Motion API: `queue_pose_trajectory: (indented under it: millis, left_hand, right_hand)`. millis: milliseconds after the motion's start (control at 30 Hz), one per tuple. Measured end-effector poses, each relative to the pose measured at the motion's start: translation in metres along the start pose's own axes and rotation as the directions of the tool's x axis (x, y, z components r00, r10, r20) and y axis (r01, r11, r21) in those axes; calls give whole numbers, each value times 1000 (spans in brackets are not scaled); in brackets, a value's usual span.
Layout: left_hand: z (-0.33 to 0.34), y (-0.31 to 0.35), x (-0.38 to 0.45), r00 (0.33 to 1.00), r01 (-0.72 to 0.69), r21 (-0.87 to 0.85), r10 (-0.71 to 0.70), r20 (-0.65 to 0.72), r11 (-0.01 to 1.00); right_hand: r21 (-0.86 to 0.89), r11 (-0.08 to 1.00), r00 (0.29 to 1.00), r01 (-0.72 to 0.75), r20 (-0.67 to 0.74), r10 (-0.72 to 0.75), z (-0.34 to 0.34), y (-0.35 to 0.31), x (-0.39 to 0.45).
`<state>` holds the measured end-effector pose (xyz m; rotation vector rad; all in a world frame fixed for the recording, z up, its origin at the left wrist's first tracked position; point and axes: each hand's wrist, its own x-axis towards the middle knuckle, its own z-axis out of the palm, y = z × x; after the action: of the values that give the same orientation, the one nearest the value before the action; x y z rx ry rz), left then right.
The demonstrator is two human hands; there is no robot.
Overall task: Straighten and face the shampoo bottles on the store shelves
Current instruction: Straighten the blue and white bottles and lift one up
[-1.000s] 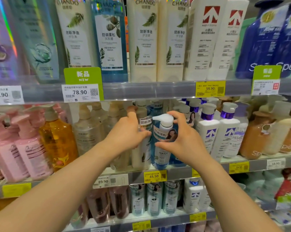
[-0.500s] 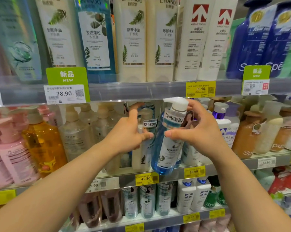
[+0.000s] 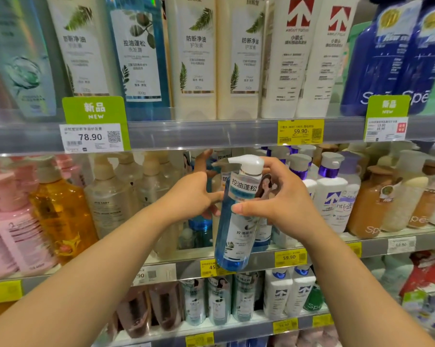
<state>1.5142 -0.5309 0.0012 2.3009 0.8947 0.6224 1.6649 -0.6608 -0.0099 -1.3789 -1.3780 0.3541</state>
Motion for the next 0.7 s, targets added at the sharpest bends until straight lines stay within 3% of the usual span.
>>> queue_pose_trajectory:
  millis: [200,300,700]
  left_hand:
    - [-40,-11,-23,984,8,171,22,-175,985]
    - [-52,-13,-40,980,-8,236,55,-192,972]
    - [-54,-28,-43,976,-7,233,58,-211,972]
  right_hand:
    - [-3,1000,999,26,48,-26,27,-14,10]
    - [-24,999,997,45,63,-43,46,-15,17]
    - [-66,998,999,21,49,-18,72,-13,26]
